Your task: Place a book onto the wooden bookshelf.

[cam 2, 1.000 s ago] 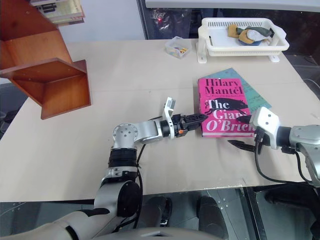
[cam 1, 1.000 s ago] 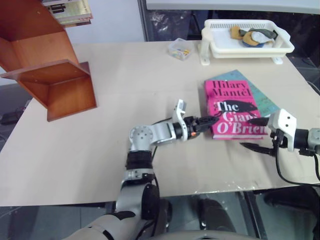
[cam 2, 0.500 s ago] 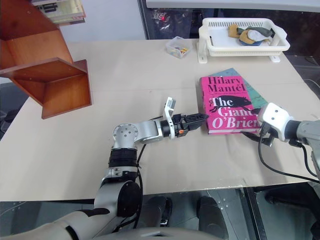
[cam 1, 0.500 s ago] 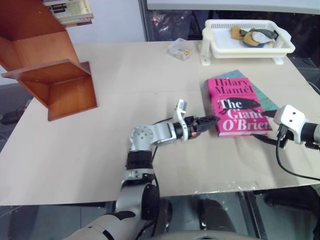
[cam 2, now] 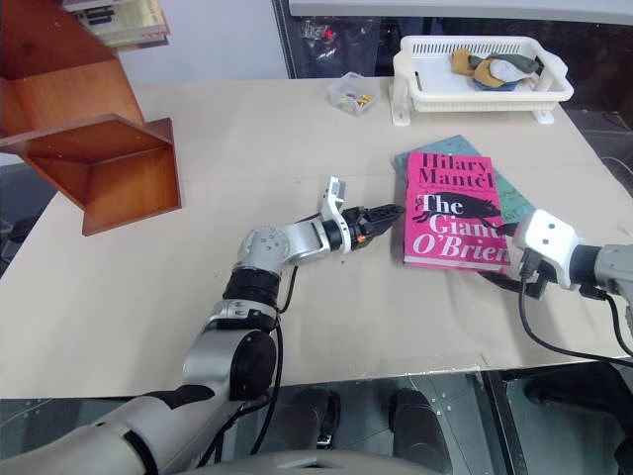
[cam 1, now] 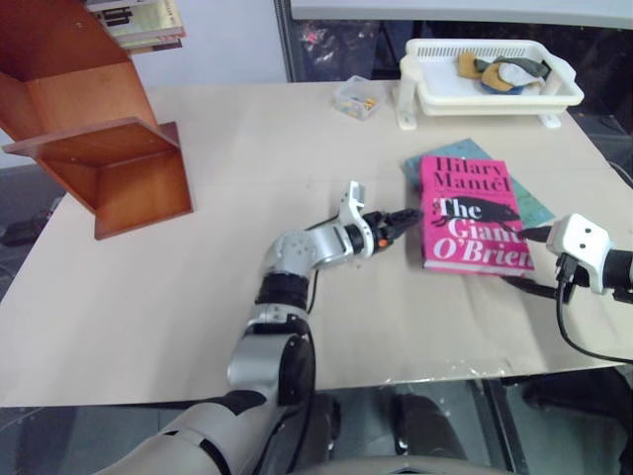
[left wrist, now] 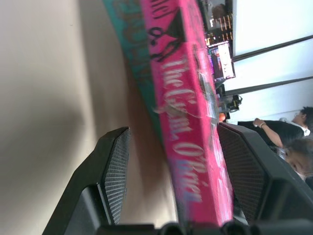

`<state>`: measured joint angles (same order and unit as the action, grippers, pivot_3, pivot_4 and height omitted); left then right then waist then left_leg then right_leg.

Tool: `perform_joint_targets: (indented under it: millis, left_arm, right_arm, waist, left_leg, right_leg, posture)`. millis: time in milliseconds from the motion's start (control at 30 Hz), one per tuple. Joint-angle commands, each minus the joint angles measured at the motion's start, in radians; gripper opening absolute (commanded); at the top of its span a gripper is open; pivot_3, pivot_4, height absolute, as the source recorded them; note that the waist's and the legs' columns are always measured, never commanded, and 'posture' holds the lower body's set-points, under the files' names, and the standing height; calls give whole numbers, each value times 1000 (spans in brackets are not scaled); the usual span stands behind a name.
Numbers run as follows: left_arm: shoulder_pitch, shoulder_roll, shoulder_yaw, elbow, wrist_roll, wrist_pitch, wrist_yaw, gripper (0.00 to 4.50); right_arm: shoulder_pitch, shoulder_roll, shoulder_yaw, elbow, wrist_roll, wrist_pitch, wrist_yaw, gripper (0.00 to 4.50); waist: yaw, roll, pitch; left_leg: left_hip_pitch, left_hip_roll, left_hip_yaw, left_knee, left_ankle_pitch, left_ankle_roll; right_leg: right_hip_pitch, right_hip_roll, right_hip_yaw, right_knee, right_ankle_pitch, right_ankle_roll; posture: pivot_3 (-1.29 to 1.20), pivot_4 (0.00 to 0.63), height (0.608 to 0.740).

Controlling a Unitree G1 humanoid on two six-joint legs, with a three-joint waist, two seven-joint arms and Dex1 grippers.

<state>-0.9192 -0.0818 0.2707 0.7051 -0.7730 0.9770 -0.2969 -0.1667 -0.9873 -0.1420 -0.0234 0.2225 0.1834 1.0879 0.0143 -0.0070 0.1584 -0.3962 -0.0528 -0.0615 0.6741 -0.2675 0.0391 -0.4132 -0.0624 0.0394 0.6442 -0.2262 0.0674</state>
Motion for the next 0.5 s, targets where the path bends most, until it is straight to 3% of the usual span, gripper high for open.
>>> perform_joint_targets:
  millis: [33, 333, 500]
  left_arm:
    - [-72, -4, 17, 110, 29, -75, -51, 3136]
    - [-252, -3, 109, 433, 82, -284, -130, 3136]
    - [-288, 10, 127, 500, 117, -318, -159, 3136]
  right_arm:
    - [20, -12, -32, -30, 4, -3, -6, 4500]
    - [48, -18, -55, -44, 8, -4, -5, 4500]
    - [46, -16, -57, -37, 7, -19, -4, 4500]
  waist:
    - [0, 0, 0]
    - [0, 0, 0]
    - [-1, 0, 0]
  left_leg:
    - [0, 0, 0, 0, 0, 0]
    - [0, 0, 0, 0, 0, 0]
    - [0, 0, 0, 0, 0, 0]
  right_leg:
    - [0, 0, 0, 0, 0, 0]
    - [0, 0, -1, 0, 0, 0]
    - [0, 0, -1, 0, 0, 0]
  posture:
    - [0, 150, 740]
    - [0, 150, 740]
    - [0, 150, 740]
